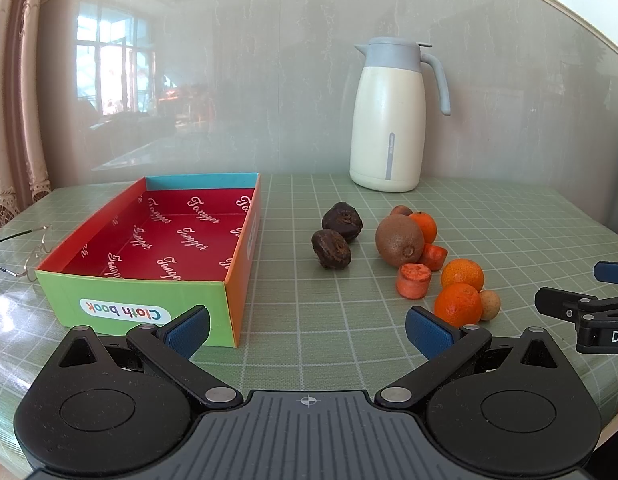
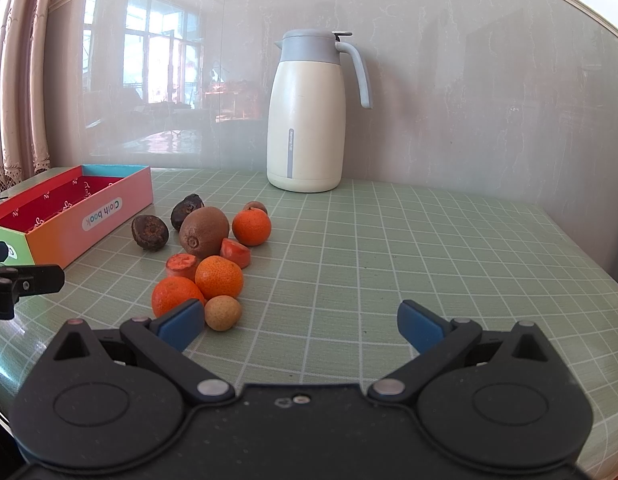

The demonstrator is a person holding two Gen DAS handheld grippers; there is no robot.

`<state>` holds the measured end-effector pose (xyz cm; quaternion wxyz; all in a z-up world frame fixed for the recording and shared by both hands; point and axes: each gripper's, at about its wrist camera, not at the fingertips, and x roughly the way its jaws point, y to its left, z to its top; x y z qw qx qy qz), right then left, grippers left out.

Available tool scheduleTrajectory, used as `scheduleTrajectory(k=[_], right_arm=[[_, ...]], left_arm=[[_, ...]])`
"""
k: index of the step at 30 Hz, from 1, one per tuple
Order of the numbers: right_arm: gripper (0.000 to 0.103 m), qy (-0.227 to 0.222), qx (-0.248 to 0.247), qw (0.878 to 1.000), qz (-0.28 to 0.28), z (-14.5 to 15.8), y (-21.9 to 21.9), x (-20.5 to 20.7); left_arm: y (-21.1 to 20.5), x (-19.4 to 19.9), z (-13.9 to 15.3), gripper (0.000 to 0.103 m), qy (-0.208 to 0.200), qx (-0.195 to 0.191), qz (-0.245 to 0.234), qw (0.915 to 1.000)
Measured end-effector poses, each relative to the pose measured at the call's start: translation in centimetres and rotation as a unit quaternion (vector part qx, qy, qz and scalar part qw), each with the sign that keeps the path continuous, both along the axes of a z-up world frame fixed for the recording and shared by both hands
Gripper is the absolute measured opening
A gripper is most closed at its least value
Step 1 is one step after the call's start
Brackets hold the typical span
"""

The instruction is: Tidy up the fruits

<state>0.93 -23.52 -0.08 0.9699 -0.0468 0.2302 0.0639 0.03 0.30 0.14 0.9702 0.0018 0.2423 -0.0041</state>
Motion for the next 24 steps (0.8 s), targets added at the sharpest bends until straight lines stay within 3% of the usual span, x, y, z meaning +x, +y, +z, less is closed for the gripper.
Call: scheduleTrajectory(k=[24], right_arm=[[0.103, 0.000, 0.000, 1.000, 0.000, 0.00, 0.00, 0.03]], left_arm=[[-0.08, -0.01, -0.04, 0.103, 0.003, 0.000, -0.001, 1.0000]])
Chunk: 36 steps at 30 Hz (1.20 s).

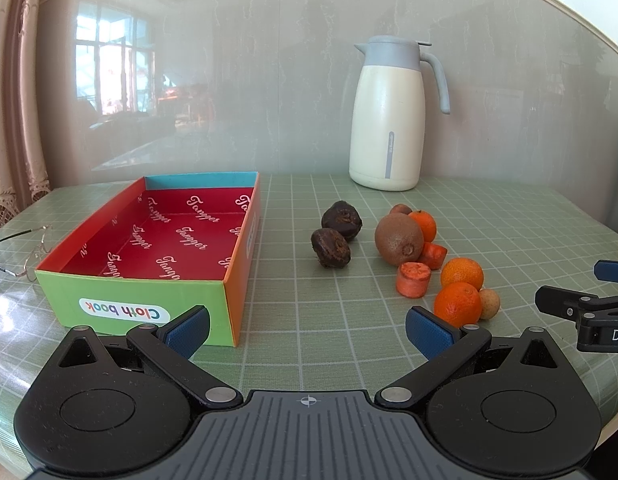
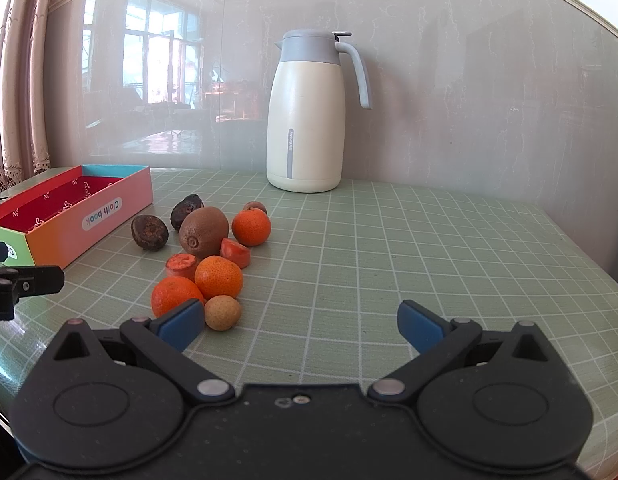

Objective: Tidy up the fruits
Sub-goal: 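Reach the left gripper to the tangerine and close on it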

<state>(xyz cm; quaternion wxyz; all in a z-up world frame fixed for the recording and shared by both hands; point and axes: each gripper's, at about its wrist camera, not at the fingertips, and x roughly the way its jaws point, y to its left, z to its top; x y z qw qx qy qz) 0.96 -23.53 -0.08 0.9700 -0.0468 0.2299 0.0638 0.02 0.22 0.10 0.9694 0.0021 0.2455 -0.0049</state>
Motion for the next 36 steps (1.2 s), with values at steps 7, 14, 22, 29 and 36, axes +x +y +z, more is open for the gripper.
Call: scheduleTrajectory(k=[7, 14, 22, 29, 36], right_arm=[[0.103, -0.006, 0.005, 1.000, -0.010, 0.0, -0.3, 0.1], [0.103, -0.024, 0.027, 0.998, -0.057, 0.7, -2.0, 0.3], [0.103, -0.028, 0.051, 0.994, -0.095, 1.0, -4.0, 0.5], [0.103, -0.027, 0.061, 0.991, -0.119, 1.0, -6.0, 0.1], [0.103, -0.024, 0.063, 0.989, -0.131, 0.8, -7.3, 0.0]], left_arm=[[-0.2, 0.1, 0.1, 0.103, 0.002, -0.010, -0.004, 0.9999], [-2.7, 1.1, -0.3, 0.103, 0.009, 0.004, -0.030, 0.9995], [-6.4, 2.7, -0.8, 0.095, 0.017, -0.002, -0.067, 0.9976], [-9.5, 4.0, -2.0, 0.066, 0.050, 0.011, -0.090, 0.9946], [-10.8, 5.4, -2.4, 0.043, 0.065, 0.012, -0.090, 0.9937]])
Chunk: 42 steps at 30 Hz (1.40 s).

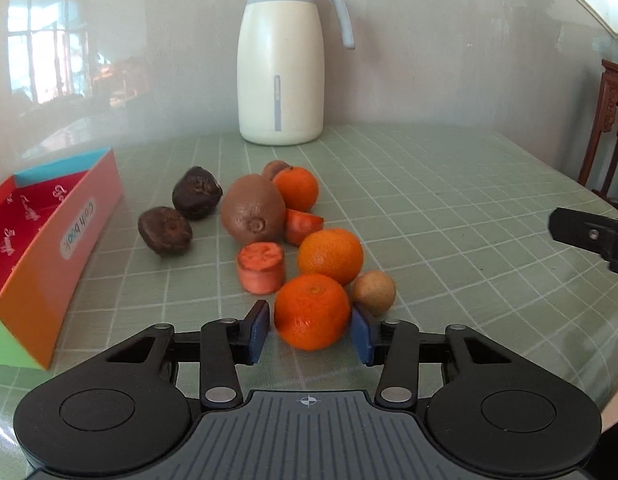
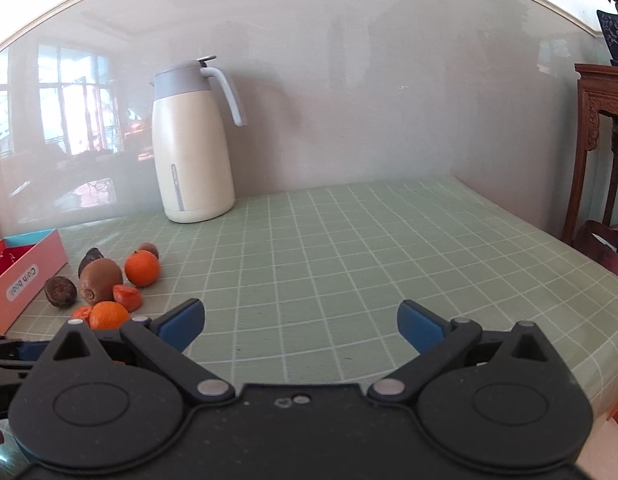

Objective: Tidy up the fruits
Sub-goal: 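Reach the left gripper to the tangerine and close on it, then carry the tangerine over the red box and open the left gripper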

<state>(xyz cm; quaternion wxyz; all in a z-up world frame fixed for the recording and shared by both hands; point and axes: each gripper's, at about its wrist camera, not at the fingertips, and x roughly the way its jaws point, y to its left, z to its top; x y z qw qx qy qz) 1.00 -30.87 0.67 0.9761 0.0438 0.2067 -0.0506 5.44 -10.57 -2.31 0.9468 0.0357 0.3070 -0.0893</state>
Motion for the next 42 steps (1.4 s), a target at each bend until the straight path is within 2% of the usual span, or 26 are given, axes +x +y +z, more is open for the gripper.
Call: scheduleTrajectory(k=[4, 8, 15, 21, 24, 28, 33, 37, 39, 40, 41, 42], right_arm=[[0.103, 0.002, 0.002, 1.000, -0.002, -0.1, -0.2, 0.2], [0.103, 0.001, 0.001, 1.000, 0.002, 0.0, 0.0, 0.1], [0.103, -0.001, 0.009, 1.000, 0.018, 0.4, 1.6, 0.6], [0.103, -0.003, 0.012, 0.999, 0.040, 0.7, 4.3, 1.2], [0.103, -0.003, 0.006, 0.999, 0.050, 0.6, 5.6, 1.5], [0.103, -0.002, 0.006, 0.998, 0.056, 0.5, 6.6, 1.8], [0.103, 0.002, -0.001, 0.998, 0.067, 0.3, 8.0, 2.1], [0.103, 0.004, -0.002, 0.997, 0.073, 0.2, 8.8, 2.3], [0.103, 0.005, 0.000, 0.997, 0.075, 0.2, 9.0, 2.4], [0.103, 0.006, 0.000, 0.997, 0.077, 0.2, 9.2, 2.4], [0.103, 0.006, 0.000, 0.997, 0.080, 0.2, 9.3, 2.5], [0.103, 0.006, -0.001, 0.997, 0.083, 0.2, 9.5, 2.5]], left_arm=[[0.0, 0.3, 0.0, 0.040, -0.004, -0.003, 0.003, 1.0000], [0.7, -0.3, 0.8, 0.040, -0.032, -0.001, 0.008, 0.9995], [3.7, -1.3, 1.9, 0.039, -0.049, -0.001, 0.028, 0.9984], [7.9, -2.6, 3.7, 0.040, -0.091, 0.002, 0.076, 0.9929], [10.5, -2.8, 4.2, 0.040, -0.099, -0.001, 0.106, 0.9894], [14.1, -2.4, 4.5, 0.040, -0.101, -0.003, 0.145, 0.9842], [18.0, -0.5, 4.2, 0.040, -0.080, -0.007, 0.182, 0.9799], [19.5, -0.1, 3.5, 0.041, -0.058, -0.034, 0.200, 0.9776], [19.4, -0.5, 3.6, 0.057, -0.067, -0.032, 0.201, 0.9768], [19.1, -0.7, 3.6, 0.076, -0.073, -0.026, 0.204, 0.9759], [18.9, -1.0, 3.7, 0.085, -0.083, -0.021, 0.206, 0.9748], [18.6, -1.3, 3.8, 0.086, -0.091, -0.018, 0.206, 0.9742]])
